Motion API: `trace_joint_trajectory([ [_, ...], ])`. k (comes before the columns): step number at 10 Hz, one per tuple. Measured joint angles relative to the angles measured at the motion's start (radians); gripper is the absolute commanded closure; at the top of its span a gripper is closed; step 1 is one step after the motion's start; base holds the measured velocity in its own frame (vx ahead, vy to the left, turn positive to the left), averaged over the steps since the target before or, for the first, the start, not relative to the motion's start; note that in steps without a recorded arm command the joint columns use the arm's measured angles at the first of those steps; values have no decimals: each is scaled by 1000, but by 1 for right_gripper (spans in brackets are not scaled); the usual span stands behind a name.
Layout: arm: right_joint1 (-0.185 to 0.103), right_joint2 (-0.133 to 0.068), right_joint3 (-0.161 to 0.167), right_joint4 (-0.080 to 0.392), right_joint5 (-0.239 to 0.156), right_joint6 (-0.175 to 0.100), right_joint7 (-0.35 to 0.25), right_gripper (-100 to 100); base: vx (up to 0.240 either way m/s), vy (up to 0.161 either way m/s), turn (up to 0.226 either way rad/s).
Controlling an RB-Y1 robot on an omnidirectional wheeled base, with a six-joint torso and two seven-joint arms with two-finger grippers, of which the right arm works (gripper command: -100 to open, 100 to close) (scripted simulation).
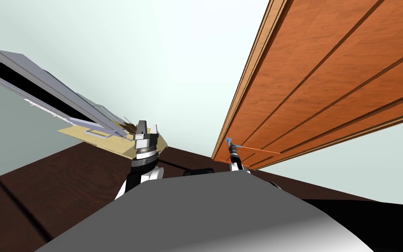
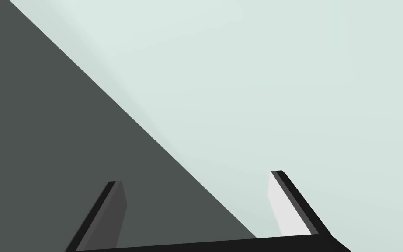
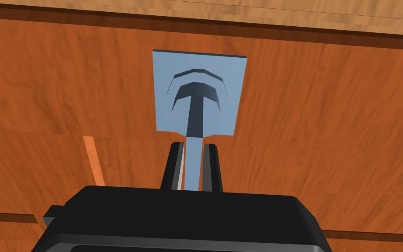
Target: Pull the door open
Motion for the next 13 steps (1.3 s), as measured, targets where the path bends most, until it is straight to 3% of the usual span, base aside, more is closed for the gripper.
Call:
trace_joint_trajectory([
  [2,1,1,0,1,0,1,0,100,-56,-17,56],
  [4,1,-12,12,2,7,-9,-18,100,-193,-42,118],
  [7,21,-28,43,-4,25,-21,-54,100,-246,-60,156],
  [10,39,-56,83,2,48,-46,-106,100,-233,-68,153],
  [13,52,-64,103,-9,59,-51,-126,100,-142,-18,65],
])
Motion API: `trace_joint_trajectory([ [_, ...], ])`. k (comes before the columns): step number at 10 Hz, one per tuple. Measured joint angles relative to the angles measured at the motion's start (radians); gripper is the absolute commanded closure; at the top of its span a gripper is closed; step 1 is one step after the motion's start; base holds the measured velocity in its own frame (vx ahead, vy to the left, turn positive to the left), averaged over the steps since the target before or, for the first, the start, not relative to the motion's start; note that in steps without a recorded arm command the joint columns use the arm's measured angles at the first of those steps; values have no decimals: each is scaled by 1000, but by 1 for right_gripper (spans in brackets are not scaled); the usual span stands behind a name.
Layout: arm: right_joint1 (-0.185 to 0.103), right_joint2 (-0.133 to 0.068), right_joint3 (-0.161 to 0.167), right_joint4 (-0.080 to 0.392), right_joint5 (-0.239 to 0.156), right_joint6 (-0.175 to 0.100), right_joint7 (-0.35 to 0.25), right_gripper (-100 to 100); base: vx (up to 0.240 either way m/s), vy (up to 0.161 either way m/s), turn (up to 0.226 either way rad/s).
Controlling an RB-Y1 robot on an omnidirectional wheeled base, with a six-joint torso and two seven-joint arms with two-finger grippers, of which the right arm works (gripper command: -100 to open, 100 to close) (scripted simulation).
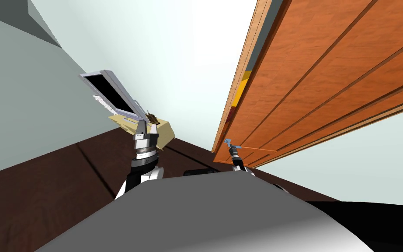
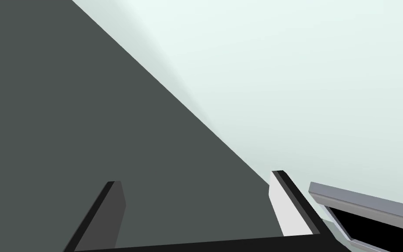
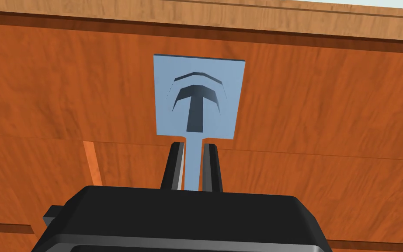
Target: Pull the door open
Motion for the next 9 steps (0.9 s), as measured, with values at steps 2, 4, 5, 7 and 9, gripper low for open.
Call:
trace_joint_trajectory([
  [2,0,-12,13,5,8,-16,-17,100,-190,-34,81],
  [4,14,-25,33,-1,19,-30,-38,100,-204,-51,96],
  [5,23,-35,45,-5,26,-39,-53,100,-236,-54,107],
  [7,24,-50,67,10,38,-65,-79,100,-227,-54,65],
  [9,35,-52,78,7,45,-73,-89,100,-136,-26,95],
])
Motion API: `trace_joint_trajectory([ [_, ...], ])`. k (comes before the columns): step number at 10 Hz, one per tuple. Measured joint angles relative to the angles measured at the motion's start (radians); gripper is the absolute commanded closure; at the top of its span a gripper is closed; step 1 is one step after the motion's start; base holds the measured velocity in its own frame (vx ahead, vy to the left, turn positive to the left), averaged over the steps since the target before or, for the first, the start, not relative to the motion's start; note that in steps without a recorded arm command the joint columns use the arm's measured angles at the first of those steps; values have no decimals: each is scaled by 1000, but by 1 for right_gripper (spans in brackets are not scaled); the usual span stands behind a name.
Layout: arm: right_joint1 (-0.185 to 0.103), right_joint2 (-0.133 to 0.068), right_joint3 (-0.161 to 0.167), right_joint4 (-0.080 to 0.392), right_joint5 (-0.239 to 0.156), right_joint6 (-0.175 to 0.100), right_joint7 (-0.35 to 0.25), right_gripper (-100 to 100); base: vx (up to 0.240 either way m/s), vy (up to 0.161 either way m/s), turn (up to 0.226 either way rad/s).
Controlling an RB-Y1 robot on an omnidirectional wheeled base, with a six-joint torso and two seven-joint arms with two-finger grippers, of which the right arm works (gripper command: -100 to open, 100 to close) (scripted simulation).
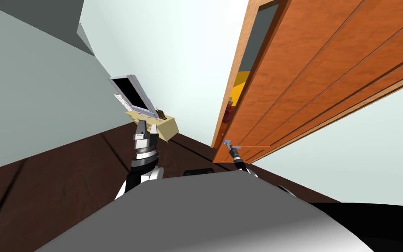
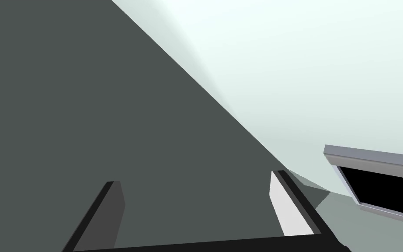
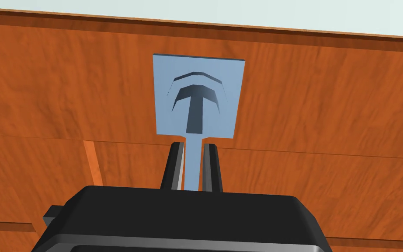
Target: Pull the door open
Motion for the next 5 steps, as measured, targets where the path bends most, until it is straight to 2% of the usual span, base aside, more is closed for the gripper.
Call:
trace_joint_trajectory([
  [1,29,-11,5,-34,2,4,-7,100,-178,-48,86],
  [2,29,-16,11,-28,4,-7,-14,100,-84,-21,-7],
  [3,23,-15,14,-11,6,-20,-17,100,-139,-59,111],
  [5,26,-34,30,22,13,-69,-40,100,-193,-74,154],
])
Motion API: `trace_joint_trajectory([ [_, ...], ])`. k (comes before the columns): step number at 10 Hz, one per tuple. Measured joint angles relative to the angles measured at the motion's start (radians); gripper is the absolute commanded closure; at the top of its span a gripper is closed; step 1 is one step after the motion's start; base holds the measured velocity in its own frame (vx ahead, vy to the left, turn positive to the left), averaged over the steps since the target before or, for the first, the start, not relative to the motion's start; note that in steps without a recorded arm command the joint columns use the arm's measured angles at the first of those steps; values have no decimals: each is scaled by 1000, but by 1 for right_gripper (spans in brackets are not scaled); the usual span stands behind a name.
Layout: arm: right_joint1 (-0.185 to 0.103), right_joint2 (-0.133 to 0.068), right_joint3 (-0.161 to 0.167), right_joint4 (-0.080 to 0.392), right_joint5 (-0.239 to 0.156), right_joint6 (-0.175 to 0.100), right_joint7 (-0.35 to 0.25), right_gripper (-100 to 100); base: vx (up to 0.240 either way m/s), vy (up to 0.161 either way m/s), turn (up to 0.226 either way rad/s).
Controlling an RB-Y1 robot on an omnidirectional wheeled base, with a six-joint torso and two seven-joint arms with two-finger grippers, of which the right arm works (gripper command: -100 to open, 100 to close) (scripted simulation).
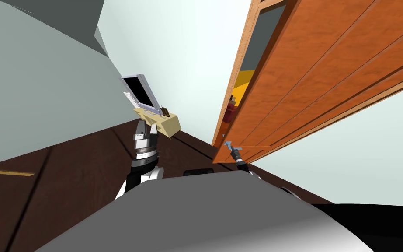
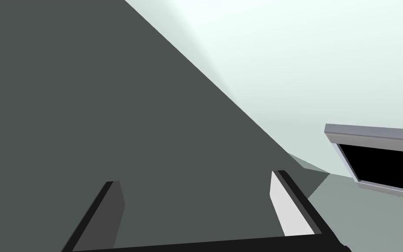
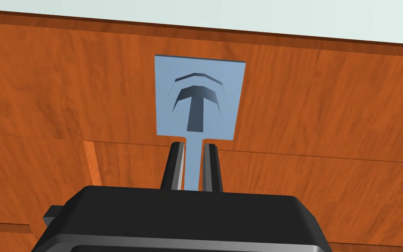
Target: Pull the door open
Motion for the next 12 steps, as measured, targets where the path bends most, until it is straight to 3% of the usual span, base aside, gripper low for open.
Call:
trace_joint_trajectory([
  [2,38,-19,15,-30,6,-24,-18,100,-217,-64,149],
  [4,54,-35,33,-14,14,-62,-40,100,-158,-46,47],
  [7,73,-44,39,-14,15,-79,-48,100,-173,-63,168],
  [10,64,-54,49,53,16,-147,-63,100,-163,-67,136],
  [12,98,-60,54,21,16,-151,-66,100,-147,-63,186],
])
